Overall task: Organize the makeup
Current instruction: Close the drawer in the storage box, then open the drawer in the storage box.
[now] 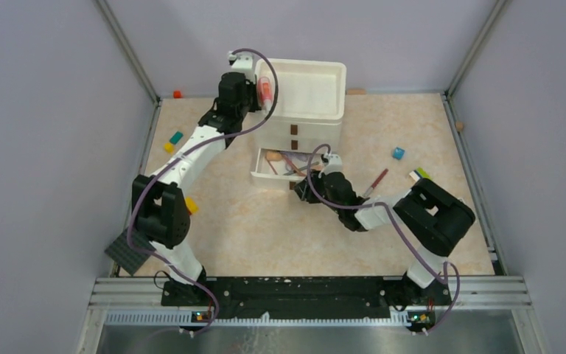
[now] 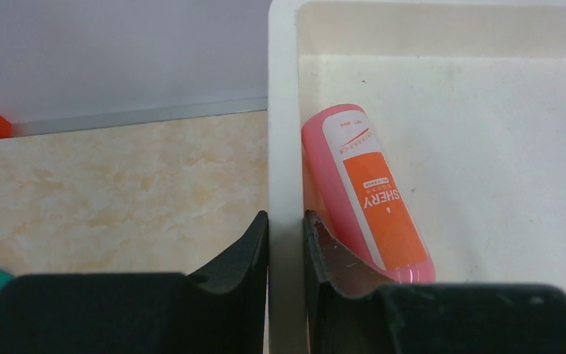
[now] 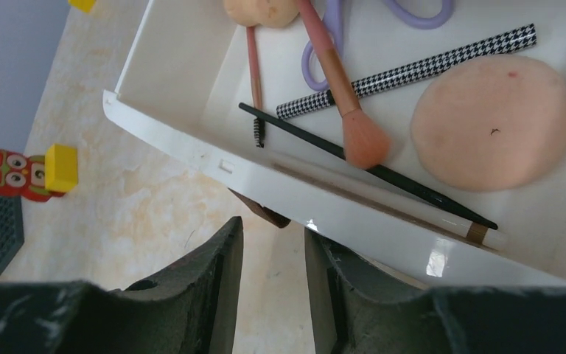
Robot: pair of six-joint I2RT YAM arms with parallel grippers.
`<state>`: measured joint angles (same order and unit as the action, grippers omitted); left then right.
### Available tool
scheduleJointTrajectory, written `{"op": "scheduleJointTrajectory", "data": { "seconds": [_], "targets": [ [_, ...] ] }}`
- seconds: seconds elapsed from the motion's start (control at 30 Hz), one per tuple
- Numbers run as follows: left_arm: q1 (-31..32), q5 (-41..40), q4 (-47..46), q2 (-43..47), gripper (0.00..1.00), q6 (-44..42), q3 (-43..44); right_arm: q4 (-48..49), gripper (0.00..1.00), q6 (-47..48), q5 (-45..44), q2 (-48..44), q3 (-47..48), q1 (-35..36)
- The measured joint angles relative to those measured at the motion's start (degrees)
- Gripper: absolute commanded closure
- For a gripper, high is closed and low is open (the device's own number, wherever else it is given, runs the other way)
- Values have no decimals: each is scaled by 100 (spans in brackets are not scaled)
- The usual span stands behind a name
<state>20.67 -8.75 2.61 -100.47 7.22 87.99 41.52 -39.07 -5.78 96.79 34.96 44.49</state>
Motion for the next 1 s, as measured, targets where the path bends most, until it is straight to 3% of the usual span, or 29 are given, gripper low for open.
{"op": "scheduleJointTrajectory", "data": {
  "seconds": [0.53, 0.77, 1.0],
  "targets": [
    [400, -490, 234, 1093, 100, 494, -1091, 1325, 64, 575, -1346, 1137, 754, 2],
    [398, -654, 173, 1412, 95, 643, -1427, 1626, 48, 787, -918, 1255, 708, -44],
    [404, -686, 363, 1423, 97, 774, -1373, 2205, 43, 798, -632, 706, -11, -155]
  ]
}}
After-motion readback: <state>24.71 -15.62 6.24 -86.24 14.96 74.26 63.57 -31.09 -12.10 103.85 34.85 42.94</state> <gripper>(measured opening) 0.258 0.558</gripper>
